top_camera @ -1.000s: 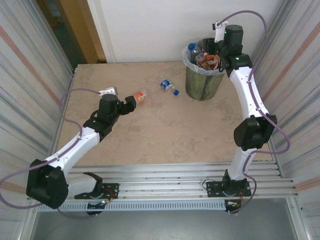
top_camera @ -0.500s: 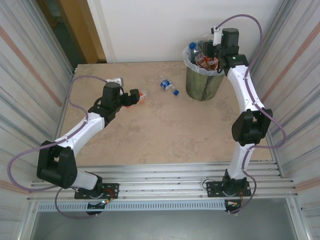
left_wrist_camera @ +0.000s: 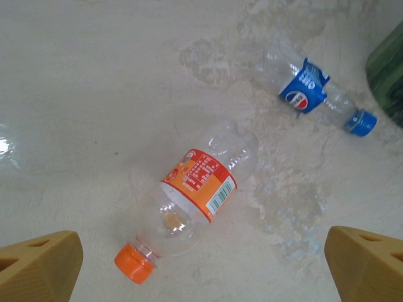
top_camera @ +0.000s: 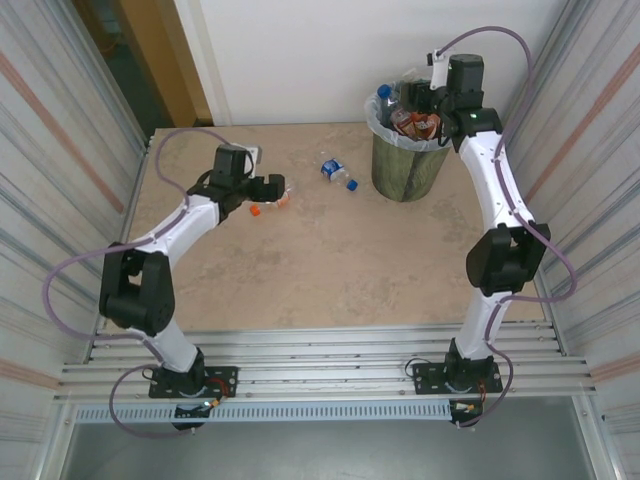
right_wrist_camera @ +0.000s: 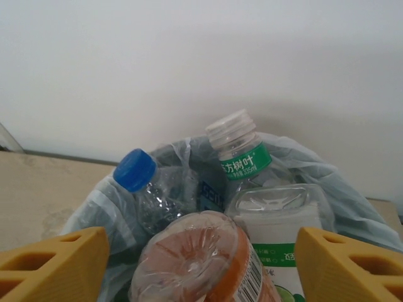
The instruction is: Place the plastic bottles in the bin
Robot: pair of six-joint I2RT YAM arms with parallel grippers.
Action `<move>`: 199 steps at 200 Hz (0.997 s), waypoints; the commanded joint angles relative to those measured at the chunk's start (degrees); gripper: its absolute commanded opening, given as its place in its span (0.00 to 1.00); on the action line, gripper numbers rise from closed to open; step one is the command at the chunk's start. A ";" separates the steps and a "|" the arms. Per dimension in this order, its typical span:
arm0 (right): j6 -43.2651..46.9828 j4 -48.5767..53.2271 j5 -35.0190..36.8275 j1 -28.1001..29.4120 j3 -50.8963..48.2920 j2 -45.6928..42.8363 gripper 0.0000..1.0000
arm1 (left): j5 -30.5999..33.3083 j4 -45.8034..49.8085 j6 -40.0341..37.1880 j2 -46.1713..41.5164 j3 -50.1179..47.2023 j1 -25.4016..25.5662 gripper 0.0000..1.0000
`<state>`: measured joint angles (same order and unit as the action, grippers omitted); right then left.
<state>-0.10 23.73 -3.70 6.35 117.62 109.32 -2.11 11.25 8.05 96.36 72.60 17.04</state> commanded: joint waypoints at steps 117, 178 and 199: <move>-7.64 0.85 2.94 2.70 -17.58 -23.91 0.98 | -4.07 18.76 -14.92 20.07 22.82 -1.70 0.99; -10.69 0.86 7.60 5.19 -29.49 -34.45 0.98 | -3.33 23.52 -16.75 28.74 31.62 -1.35 0.99; -10.99 1.78 8.70 6.24 -31.14 -36.58 0.98 | -2.26 24.67 -17.32 30.90 33.56 -0.96 0.99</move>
<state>-8.99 25.67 2.07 11.40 87.88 76.49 -4.93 32.29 -7.18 125.03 103.02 15.75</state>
